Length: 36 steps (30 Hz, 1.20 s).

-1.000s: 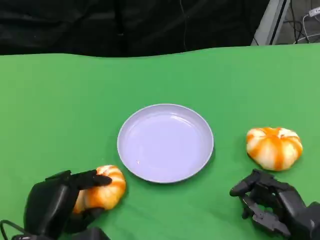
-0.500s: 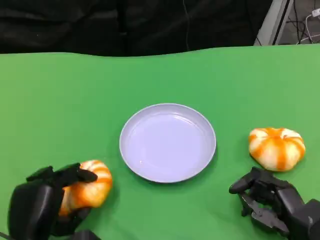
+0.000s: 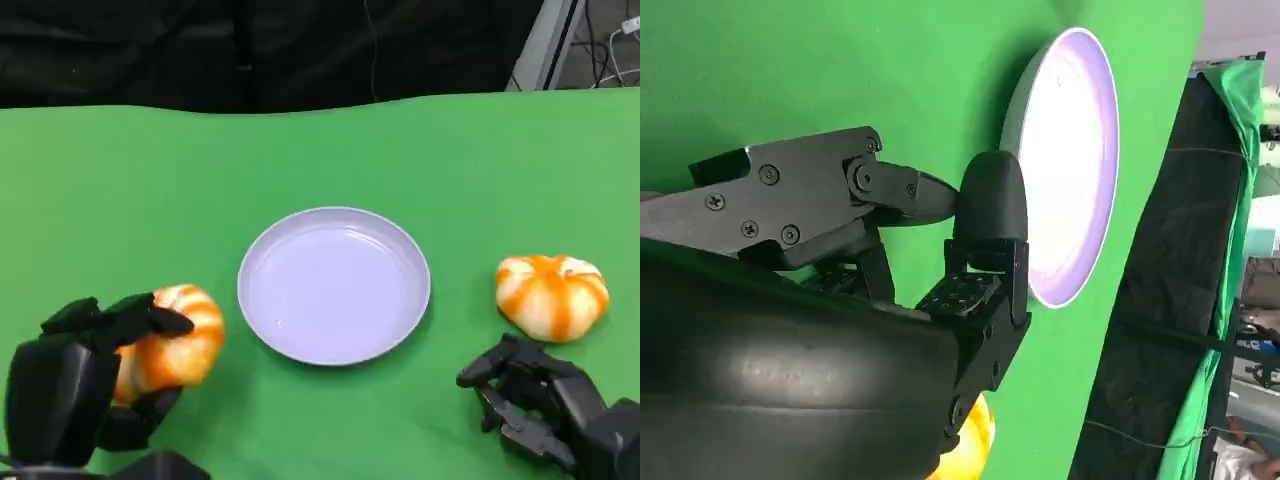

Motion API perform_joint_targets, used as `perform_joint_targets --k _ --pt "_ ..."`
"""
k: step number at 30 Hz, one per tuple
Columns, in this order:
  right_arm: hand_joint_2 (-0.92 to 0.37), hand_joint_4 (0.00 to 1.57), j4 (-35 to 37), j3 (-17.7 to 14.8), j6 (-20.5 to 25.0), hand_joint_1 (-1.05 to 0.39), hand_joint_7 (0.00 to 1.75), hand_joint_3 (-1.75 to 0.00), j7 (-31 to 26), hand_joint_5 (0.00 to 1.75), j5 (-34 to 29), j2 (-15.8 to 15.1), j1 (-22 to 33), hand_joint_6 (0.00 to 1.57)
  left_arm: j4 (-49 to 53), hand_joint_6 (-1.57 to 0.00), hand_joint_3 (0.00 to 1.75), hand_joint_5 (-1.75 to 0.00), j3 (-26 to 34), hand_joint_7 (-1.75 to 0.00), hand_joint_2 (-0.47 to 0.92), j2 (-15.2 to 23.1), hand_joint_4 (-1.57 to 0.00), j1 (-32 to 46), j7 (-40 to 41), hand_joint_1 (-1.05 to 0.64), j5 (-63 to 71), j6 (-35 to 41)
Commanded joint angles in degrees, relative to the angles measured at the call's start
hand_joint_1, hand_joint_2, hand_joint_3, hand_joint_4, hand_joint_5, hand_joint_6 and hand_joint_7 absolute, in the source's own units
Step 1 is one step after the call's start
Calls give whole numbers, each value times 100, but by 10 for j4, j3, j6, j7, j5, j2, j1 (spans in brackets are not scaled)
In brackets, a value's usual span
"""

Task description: Grasp the bread from the table and place it into the plate.

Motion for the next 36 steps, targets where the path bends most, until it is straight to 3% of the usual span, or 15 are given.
perform_joint_targets --k 1,10,18,25,28,36 --pt "-92 64 1 2 1 -24 114 -48 -4 175 -7 -5 3 71 7 -105 130 -155 3 -102 34 -4 -97 -34 -21 -18 -26 -19" --pt "-92 65 0 5 -3 -24 114 -48 -10 175 -10 -2 3 71 49 -105 126 -139 -4 -98 37 -19 -104 -75 -48 -19 -46 -44" --pt "-92 64 -3 6 -3 -23 115 -48 -13 175 -10 1 8 71 101 -103 120 -136 -16 -101 43 -40 -106 -129 -100 -16 -96 -72" --pt "-92 64 -7 7 -1 -24 115 -48 -13 175 -11 3 10 71 144 -101 110 -144 -31 -102 50 -61 -100 -176 -143 -13 -121 -87" --pt "-92 64 -9 9 0 -24 115 -48 -16 175 -15 2 11 71 164 -103 109 -135 -41 -97 49 -69 -104 -194 -146 -11 -112 -84" --pt "-92 66 -12 12 0 -23 114 -49 -19 175 -16 4 13 72 232 -99 106 -155 -66 -104 52 -84 -92 -248 -135 -12 -90 -95"
